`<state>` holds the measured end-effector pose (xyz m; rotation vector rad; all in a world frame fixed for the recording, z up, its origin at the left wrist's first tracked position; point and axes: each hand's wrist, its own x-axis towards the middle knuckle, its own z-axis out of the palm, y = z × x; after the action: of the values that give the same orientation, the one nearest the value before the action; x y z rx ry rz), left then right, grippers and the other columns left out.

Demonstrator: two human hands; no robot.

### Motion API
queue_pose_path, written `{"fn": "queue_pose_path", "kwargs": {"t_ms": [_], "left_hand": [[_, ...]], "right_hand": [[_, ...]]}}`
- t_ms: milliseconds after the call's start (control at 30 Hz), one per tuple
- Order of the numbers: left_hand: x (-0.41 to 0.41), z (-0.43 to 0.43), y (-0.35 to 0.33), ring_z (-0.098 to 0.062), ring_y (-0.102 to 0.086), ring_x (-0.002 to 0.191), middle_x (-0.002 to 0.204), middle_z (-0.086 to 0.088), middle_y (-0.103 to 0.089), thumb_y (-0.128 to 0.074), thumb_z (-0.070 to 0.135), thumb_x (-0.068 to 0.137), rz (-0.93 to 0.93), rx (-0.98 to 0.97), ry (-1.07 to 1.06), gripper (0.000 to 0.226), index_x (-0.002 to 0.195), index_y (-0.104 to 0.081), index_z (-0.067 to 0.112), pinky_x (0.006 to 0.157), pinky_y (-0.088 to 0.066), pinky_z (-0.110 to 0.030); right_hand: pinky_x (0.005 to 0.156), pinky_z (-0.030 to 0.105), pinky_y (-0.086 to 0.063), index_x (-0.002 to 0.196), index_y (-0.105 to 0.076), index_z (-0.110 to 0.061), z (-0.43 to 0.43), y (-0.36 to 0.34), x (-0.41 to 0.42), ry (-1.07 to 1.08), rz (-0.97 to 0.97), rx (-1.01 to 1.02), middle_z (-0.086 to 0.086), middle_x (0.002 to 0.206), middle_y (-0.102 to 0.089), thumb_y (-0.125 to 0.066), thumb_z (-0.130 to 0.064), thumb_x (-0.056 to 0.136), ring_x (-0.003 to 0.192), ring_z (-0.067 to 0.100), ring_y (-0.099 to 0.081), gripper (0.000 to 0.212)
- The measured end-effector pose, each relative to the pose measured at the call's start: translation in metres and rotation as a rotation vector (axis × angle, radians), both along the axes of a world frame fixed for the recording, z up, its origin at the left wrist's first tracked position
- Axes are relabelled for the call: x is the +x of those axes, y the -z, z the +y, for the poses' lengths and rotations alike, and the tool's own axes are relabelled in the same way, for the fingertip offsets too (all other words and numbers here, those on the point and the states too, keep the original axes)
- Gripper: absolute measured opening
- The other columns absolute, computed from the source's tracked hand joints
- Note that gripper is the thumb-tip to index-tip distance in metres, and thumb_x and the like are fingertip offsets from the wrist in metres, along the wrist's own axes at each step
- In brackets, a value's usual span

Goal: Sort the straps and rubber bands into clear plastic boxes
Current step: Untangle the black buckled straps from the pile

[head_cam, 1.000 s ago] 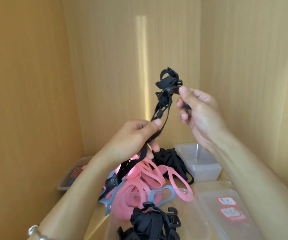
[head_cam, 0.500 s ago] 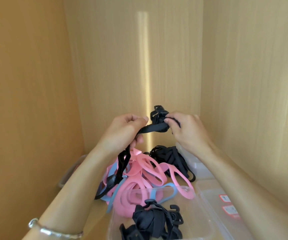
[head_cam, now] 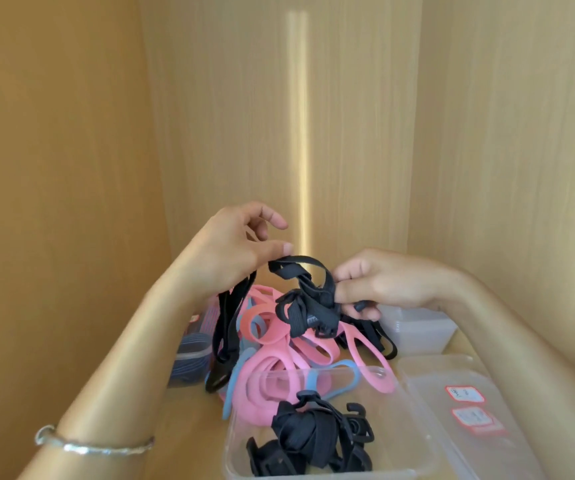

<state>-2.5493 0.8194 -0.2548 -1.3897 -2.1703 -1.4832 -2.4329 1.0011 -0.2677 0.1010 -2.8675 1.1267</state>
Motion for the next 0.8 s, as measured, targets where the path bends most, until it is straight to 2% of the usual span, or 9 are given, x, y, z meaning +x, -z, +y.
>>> {"fn": "queue_pose_path", "kwargs": {"t_ms": [167,300,333,400,500,567,633,700,800], "left_hand": [[-0.002,0.002,0.004,-0.009,-0.056,0.059,0.071,0.002,-0.063,-0.071,0.019,0.083,0.016,0.052,0.073,0.006,0.08,-0.068,0.021,0.065,-0.047,-0.028],[0.005,0.005,0.005,-0.02,-0.062,0.072,0.083,-0.014,-0.071,-0.062,0.004,0.089,0.024,0.031,0.167,0.011,0.084,-0.069,0.009,0.071,-0.052,-0.032],[0.007,0.006,0.005,-0.02,-0.064,0.077,0.086,-0.013,-0.072,-0.06,0.0,0.089,0.045,0.003,0.184,0.013,0.087,-0.07,0.008,0.077,-0.052,-0.034],[0.01,0.009,0.008,-0.013,-0.065,0.081,0.088,0.006,-0.073,-0.058,0.004,0.092,0.129,-0.044,0.186,0.018,0.091,-0.07,0.017,0.084,-0.049,-0.035],[0.009,0.013,0.007,-0.005,-0.059,0.069,0.081,0.014,-0.068,-0.049,0.009,0.097,0.19,0.069,0.05,0.032,0.083,-0.065,0.032,0.071,-0.048,-0.038],[0.013,0.013,0.003,-0.004,-0.062,0.073,0.081,0.01,-0.069,-0.046,-0.001,0.096,0.091,0.268,0.046,0.041,0.083,-0.063,0.033,0.072,-0.052,-0.034],[0.02,0.014,-0.001,-0.003,-0.063,0.079,0.083,0.011,-0.069,-0.046,-0.006,0.093,-0.03,0.359,0.133,0.039,0.094,-0.064,0.029,0.073,-0.053,-0.028],[0.026,0.015,-0.002,-0.001,-0.063,0.086,0.09,0.015,-0.069,-0.053,-0.001,0.092,-0.127,0.336,0.245,0.035,0.112,-0.06,0.026,0.079,-0.054,-0.028],[0.028,0.019,0.002,-0.005,-0.065,0.095,0.096,0.016,-0.07,-0.06,0.015,0.077,-0.288,0.248,0.4,0.052,0.127,-0.048,0.025,0.081,-0.057,-0.03]], "right_hand": [[0.048,0.018,-0.036,0.064,-0.071,-0.02,0.001,-0.005,0.006,-0.231,-0.09,-0.422,-0.003,0.053,-0.052,-0.05,-0.017,0.085,0.041,0.006,-0.039,0.029],[0.047,0.021,-0.037,0.065,-0.071,-0.015,0.0,-0.011,0.01,-0.323,0.008,-0.665,-0.002,0.051,-0.049,-0.05,-0.012,0.085,0.037,0.005,-0.039,0.029],[0.048,0.022,-0.037,0.063,-0.071,-0.017,-0.001,-0.012,0.01,-0.323,0.06,-0.697,-0.003,0.05,-0.049,-0.046,-0.012,0.085,0.037,0.005,-0.039,0.033],[0.047,0.022,-0.036,0.06,-0.07,-0.02,-0.004,-0.016,0.011,-0.305,0.175,-0.75,-0.005,0.049,-0.048,-0.043,-0.013,0.085,0.037,0.005,-0.038,0.037],[0.044,0.022,-0.036,0.059,-0.068,-0.017,-0.007,-0.022,0.014,-0.233,0.31,-0.819,-0.003,0.048,-0.047,-0.05,-0.01,0.081,0.036,0.007,-0.036,0.03],[0.043,0.022,-0.035,0.063,-0.068,-0.014,-0.009,-0.025,0.015,-0.187,0.352,-0.825,-0.001,0.048,-0.046,-0.056,-0.01,0.079,0.036,0.009,-0.034,0.021],[0.043,0.023,-0.032,0.067,-0.069,-0.012,-0.01,-0.026,0.017,-0.122,0.353,-0.779,0.0,0.048,-0.045,-0.051,-0.011,0.083,0.036,0.01,-0.033,0.025],[0.043,0.023,-0.031,0.072,-0.066,-0.009,-0.012,-0.027,0.019,-0.069,0.342,-0.723,0.0,0.048,-0.044,-0.044,-0.006,0.092,0.036,0.01,-0.032,0.031],[0.042,0.023,-0.03,0.078,-0.058,-0.005,-0.013,-0.03,0.023,-0.053,0.345,-0.704,-0.001,0.046,-0.043,-0.041,-0.005,0.093,0.034,0.01,-0.032,0.023]]}}
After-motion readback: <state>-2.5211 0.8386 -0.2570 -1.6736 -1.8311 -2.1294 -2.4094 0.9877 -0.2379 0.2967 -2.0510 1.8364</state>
